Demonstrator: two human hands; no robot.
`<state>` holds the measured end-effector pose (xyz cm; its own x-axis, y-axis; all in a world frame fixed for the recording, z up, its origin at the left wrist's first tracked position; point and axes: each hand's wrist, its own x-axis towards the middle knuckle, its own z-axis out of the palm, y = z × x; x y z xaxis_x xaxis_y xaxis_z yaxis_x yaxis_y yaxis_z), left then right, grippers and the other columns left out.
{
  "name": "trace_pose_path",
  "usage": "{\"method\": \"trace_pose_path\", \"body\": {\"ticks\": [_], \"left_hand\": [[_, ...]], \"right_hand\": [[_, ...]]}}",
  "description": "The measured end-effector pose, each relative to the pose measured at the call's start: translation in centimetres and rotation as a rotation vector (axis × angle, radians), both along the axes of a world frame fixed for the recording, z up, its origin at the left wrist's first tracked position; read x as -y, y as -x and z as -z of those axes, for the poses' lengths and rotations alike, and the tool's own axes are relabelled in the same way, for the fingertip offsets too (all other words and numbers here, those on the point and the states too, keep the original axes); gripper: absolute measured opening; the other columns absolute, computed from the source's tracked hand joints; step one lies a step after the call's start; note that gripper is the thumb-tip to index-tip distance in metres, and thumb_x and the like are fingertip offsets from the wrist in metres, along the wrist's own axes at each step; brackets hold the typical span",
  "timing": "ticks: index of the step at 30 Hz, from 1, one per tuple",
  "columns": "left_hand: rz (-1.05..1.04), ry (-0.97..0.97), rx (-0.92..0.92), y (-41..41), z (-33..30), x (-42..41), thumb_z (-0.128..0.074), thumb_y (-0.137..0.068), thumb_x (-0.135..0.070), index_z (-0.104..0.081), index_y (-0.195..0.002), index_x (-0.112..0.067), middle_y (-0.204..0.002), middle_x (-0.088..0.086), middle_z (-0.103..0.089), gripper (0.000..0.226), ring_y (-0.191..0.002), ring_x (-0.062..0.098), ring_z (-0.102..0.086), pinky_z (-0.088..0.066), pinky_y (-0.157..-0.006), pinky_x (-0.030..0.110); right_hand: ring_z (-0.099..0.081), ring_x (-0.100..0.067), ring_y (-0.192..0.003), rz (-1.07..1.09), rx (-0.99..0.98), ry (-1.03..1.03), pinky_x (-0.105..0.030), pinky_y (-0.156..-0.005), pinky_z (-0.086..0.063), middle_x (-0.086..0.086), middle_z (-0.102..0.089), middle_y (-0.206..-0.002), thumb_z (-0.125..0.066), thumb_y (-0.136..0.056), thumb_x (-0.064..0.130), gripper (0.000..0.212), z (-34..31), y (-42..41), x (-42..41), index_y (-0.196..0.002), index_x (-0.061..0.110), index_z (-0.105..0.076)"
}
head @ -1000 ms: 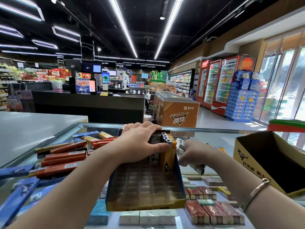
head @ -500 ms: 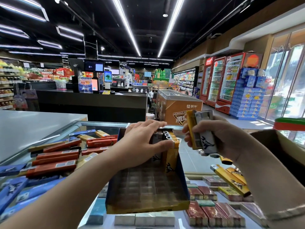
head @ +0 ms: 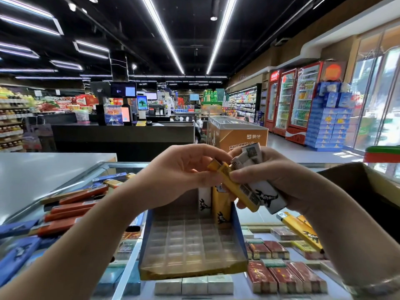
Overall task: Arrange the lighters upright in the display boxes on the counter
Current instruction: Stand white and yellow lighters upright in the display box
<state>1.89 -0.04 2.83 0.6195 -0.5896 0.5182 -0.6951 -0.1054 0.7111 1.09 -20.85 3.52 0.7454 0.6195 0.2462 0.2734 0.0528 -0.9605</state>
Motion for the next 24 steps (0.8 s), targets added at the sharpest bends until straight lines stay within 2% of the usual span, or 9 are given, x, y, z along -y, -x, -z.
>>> {"method": "trace_pose_path", "body": {"ticks": [2, 5, 7, 10, 13, 17, 21, 24], "left_hand": [[0.027, 0.014, -0.024, 0.1, -0.1, -0.1, -0.072, -0.070, -0.024, -0.070, -0.098, -0.027, -0.080, 0.001, -0.070, 0.028, -0.078, 0.011, -0.066, -0.051, -0.072, 0.019], [-0.125, 0.023, 0.104, 0.0, -0.1, 0.2, -0.074, -0.065, -0.039, -0.072, -0.086, -0.034, -0.067, -0.009, -0.058, 0.021, -0.064, 0.006, -0.052, -0.045, -0.064, 0.017], [-0.244, 0.065, 0.182, -0.2, -0.4, 0.0, -0.071, -0.060, -0.048, -0.073, -0.079, -0.035, -0.071, -0.015, -0.054, 0.023, -0.064, 0.004, -0.047, -0.042, -0.060, 0.016], [-0.282, 0.099, 0.140, -0.2, -0.7, -0.6, -0.070, -0.059, -0.049, -0.073, -0.076, -0.033, -0.075, -0.009, -0.065, 0.024, -0.058, 0.007, -0.055, -0.049, -0.054, 0.019], [-0.324, 0.010, 0.107, -0.3, -0.4, -0.7, -0.071, -0.054, -0.048, -0.072, -0.076, -0.032, -0.066, -0.008, -0.069, 0.027, -0.054, 0.005, -0.060, -0.051, -0.054, 0.015], [-0.382, -0.116, 0.163, -0.2, 0.0, -0.4, -0.070, -0.052, -0.054, -0.065, -0.082, -0.038, -0.072, -0.011, -0.066, 0.034, -0.058, 0.005, -0.061, -0.052, -0.056, 0.018], [-0.405, -0.214, 0.276, 0.3, 0.5, 0.4, -0.070, -0.059, -0.048, -0.061, -0.073, -0.038, -0.068, -0.016, -0.066, 0.020, -0.060, -0.002, -0.060, -0.047, -0.054, 0.012], [-0.417, -0.317, 0.415, 1.0, 1.0, 1.4, -0.072, -0.066, -0.044, -0.066, -0.083, -0.033, -0.074, -0.016, -0.065, 0.021, -0.067, 0.000, -0.061, -0.052, -0.061, 0.017]], "right_hand": [[-0.067, -0.025, -0.064, -0.057, -0.056, 0.005, -0.030, -0.056, -0.057, -0.015, -0.069, -0.079, -0.068, -0.071, 0.010, 0.016, 0.0, 0.0, 0.0, -0.087, 0.014, -0.070], [-0.069, -0.026, -0.066, -0.027, -0.123, -0.024, -0.029, -0.055, -0.056, -0.019, -0.070, -0.083, -0.065, -0.073, 0.008, 0.017, 0.0, 0.0, -0.2, -0.090, 0.008, -0.066], [-0.068, -0.026, -0.063, 0.153, -0.118, -0.042, -0.028, -0.052, -0.054, -0.018, -0.068, -0.075, -0.068, -0.071, 0.001, 0.022, 0.1, -0.3, -0.2, -0.091, 0.004, -0.061], [-0.062, -0.023, -0.051, 0.478, -0.062, -0.052, -0.026, -0.044, -0.050, -0.013, -0.062, -0.061, -0.060, -0.077, -0.008, 0.021, 0.3, -0.8, 0.1, -0.094, 0.003, -0.054], [-0.057, -0.022, -0.047, 0.593, -0.084, -0.068, -0.026, -0.042, -0.047, -0.016, -0.058, -0.062, -0.055, -0.080, -0.012, 0.019, 0.8, -1.1, 0.2, -0.093, 0.002, -0.051], [-0.059, -0.021, -0.049, 0.646, -0.089, 0.007, -0.027, -0.043, -0.047, -0.018, -0.060, -0.070, -0.057, -0.079, -0.010, 0.020, 1.6, -1.5, -0.3, -0.091, 0.005, -0.052], [-0.064, -0.017, -0.051, 0.660, -0.085, 0.117, -0.024, -0.044, -0.047, -0.019, -0.061, -0.090, -0.059, -0.082, -0.002, 0.020, 2.8, -2.2, -1.1, -0.099, 0.006, -0.050], [-0.059, -0.015, -0.051, 0.646, -0.104, 0.187, -0.024, -0.044, -0.045, -0.015, -0.058, -0.083, -0.059, -0.085, 0.003, 0.017, 3.7, -2.5, -1.7, -0.101, 0.002, -0.052]]}}
